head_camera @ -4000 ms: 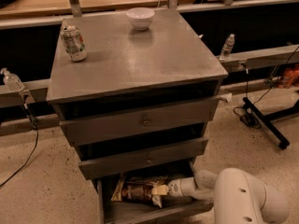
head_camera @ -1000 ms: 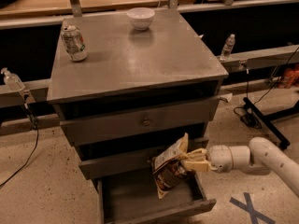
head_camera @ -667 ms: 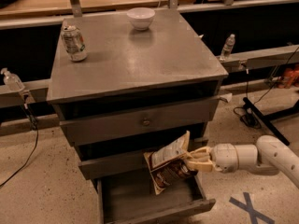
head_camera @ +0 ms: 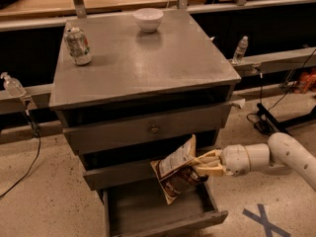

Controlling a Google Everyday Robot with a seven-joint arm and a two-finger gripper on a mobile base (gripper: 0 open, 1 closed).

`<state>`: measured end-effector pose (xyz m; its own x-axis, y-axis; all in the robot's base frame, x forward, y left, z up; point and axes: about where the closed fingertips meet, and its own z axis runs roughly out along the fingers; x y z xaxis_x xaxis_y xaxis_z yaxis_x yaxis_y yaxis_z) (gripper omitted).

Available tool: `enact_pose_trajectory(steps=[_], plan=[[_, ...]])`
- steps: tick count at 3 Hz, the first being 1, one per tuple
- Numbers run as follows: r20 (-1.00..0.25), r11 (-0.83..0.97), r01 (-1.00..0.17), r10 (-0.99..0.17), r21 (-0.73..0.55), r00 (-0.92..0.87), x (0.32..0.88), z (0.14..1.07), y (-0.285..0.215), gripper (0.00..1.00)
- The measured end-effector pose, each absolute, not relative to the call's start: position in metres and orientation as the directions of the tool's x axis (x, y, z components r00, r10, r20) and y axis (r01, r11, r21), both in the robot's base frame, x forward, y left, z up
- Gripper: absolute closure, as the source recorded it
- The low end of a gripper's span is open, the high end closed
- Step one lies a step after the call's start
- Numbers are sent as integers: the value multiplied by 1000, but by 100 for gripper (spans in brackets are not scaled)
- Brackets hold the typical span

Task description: Pick brown chip bag from bottom drawer and place on counter

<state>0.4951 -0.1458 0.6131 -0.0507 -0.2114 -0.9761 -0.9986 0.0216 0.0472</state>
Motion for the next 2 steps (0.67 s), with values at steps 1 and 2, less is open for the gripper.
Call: enact_pose_trajectory(steps=[1, 2], plan=[[-963, -85, -994, -255, -72, 92, 501, 658, -139, 100], [-935, -221, -954, -245, -203, 256, 490, 717, -127, 100]])
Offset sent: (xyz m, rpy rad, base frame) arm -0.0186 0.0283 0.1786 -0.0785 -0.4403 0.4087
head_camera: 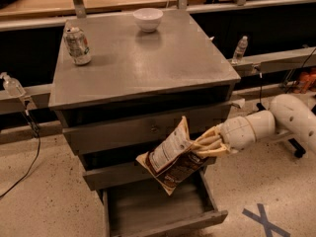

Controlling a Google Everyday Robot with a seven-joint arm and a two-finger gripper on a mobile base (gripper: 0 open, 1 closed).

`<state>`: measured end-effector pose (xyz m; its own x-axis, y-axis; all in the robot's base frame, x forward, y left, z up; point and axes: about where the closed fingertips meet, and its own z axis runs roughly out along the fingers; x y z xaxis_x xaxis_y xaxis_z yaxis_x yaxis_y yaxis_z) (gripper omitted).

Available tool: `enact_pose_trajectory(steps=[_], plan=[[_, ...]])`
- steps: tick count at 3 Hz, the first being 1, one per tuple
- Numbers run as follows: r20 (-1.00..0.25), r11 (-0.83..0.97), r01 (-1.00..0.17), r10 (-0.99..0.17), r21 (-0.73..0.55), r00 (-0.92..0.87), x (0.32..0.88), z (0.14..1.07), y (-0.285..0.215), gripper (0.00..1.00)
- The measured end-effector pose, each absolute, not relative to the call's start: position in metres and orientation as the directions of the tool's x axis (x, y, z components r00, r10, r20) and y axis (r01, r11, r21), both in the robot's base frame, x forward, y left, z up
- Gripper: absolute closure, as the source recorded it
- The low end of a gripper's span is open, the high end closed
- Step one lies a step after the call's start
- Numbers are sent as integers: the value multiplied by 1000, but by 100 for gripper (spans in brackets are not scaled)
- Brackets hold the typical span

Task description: Pick brown chip bag from bottom drawer and place on counter

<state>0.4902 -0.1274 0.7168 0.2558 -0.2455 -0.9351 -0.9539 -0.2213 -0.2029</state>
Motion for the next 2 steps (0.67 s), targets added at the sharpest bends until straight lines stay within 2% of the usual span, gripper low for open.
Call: enact_pose_trajectory(steps=[2], plan=[[-868, -377, -845, -170, -380, 467, 468, 807, -104, 100]])
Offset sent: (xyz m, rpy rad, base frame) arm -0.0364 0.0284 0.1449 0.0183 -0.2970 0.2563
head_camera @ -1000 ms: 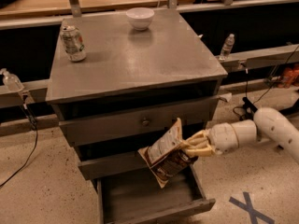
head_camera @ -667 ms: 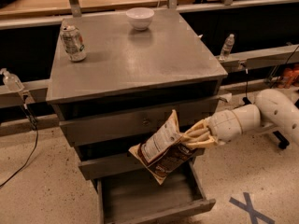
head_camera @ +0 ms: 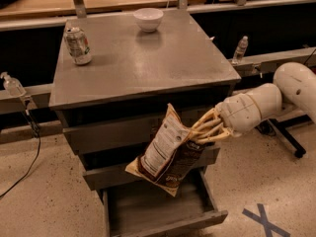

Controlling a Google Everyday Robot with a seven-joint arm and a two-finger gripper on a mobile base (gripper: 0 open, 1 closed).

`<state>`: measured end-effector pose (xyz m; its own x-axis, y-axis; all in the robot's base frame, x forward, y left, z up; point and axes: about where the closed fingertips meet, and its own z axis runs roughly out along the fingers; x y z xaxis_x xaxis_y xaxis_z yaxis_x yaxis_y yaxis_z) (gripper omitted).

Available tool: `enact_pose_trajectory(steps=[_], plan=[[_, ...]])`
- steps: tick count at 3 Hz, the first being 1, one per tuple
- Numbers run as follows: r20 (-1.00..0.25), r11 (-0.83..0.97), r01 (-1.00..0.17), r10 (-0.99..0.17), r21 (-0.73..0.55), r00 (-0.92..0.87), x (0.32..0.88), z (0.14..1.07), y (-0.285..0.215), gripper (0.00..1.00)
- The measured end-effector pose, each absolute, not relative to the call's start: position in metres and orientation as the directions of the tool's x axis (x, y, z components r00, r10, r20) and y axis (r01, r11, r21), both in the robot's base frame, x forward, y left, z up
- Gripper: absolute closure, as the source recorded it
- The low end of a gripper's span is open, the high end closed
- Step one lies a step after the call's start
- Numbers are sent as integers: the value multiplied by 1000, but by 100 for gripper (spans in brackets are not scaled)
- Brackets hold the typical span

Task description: Pick brown chip bag from bottom drawer and place on counter

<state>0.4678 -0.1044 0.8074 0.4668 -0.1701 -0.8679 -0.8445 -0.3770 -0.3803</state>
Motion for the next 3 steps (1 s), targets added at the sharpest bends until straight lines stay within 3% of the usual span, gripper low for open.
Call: enact_pose_trajectory(steps=[2, 3], plan=[[-818, -375, -796, -143, -476, 557, 489, 919, -87, 100], [-812, -346, -799, -150, -491, 564, 527, 951, -73, 100]])
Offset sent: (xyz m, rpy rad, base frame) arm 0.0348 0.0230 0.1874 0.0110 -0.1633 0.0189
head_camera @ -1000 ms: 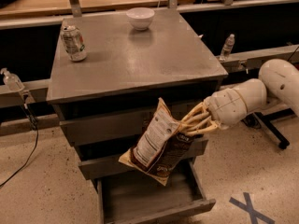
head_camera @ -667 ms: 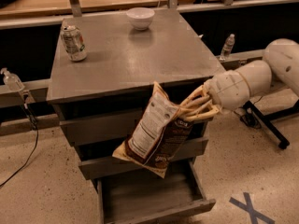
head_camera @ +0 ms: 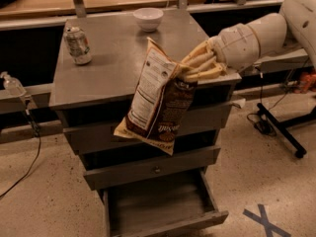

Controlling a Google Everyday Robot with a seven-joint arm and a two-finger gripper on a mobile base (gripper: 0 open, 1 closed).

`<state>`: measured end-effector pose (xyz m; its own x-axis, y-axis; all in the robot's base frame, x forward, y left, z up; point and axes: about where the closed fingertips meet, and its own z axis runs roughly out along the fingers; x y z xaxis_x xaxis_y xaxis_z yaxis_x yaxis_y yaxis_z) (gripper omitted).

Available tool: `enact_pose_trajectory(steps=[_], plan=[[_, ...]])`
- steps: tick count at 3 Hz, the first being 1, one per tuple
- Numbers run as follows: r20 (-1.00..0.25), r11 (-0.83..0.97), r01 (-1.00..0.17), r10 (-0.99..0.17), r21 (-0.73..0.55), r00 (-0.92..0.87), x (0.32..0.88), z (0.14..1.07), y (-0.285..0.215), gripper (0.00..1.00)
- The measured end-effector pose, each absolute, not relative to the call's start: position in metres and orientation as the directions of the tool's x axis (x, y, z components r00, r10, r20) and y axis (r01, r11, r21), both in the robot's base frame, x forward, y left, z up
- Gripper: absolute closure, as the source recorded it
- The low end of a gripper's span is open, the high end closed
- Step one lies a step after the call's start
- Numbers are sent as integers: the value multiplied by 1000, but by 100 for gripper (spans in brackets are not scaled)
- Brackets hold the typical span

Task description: Pick brown chip bag from bottom drawer and place on counter

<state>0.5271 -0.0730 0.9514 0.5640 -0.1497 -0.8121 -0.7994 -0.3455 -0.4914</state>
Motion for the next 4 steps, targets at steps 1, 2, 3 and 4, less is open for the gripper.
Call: enact_pose_trajectory(steps=[1, 2, 3, 4], plan=[[-842, -311, -823, -108, -476, 528, 566, 989, -49, 100], [-861, -277, -850, -121, -449, 494, 605, 1017, -19, 100], [-870, -221, -877, -162, -427, 465, 647, 1029, 8, 100], [-877, -122, -901, -205, -417, 434, 689, 1028, 11, 100]])
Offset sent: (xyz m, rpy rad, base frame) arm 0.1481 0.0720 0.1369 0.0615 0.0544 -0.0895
